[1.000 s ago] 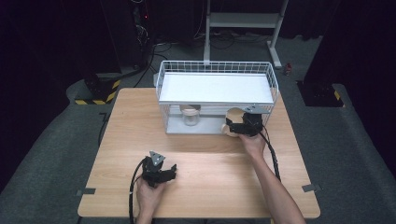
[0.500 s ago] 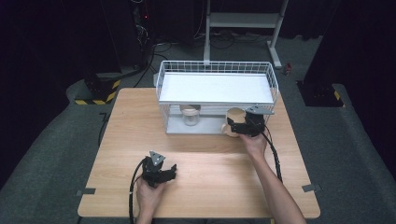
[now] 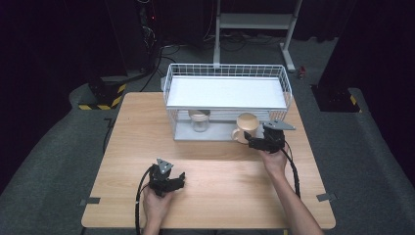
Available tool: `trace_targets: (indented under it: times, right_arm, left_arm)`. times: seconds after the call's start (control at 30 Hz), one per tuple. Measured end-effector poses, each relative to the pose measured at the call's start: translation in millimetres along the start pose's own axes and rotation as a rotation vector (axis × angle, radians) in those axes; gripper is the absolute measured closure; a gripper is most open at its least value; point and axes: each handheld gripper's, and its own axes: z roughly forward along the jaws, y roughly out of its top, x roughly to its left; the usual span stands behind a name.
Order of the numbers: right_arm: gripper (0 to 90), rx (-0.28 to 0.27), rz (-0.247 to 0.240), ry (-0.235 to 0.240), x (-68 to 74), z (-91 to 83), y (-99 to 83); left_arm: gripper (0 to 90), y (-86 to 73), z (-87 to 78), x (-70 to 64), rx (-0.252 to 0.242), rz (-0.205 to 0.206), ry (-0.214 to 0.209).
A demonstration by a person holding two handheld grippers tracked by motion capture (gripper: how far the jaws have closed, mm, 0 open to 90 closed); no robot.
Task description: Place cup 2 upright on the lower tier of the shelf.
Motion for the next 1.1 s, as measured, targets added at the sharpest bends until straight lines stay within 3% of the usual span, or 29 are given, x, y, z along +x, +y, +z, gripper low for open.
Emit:
trace_targets:
  times: [0.2,0.43,1.03,1.1]
  right_arm:
    - [17.0,0.022,0.006,-0.006,0.7,-4.5,-15.8]
    - [19.0,0.091,0.005,-0.016,4.7,8.5,-28.6]
    - [24.7,0.131,0.023,-0.079,8.2,34.7,-35.5]
    - [22.7,0.155,0.048,-0.075,7.7,38.0,-34.3]
  left_arm:
    - [20.6,-0.1,0.1,-0.1,-0.001,0.000,0.001]
    - [20.6,0.0,0.0,0.0,0.000,0.000,0.000]
    - [21.1,0.0,-0.1,0.0,-0.001,0.002,-0.002]
    - [21.1,-0.1,0.0,-0.1,-0.002,0.001,-0.001]
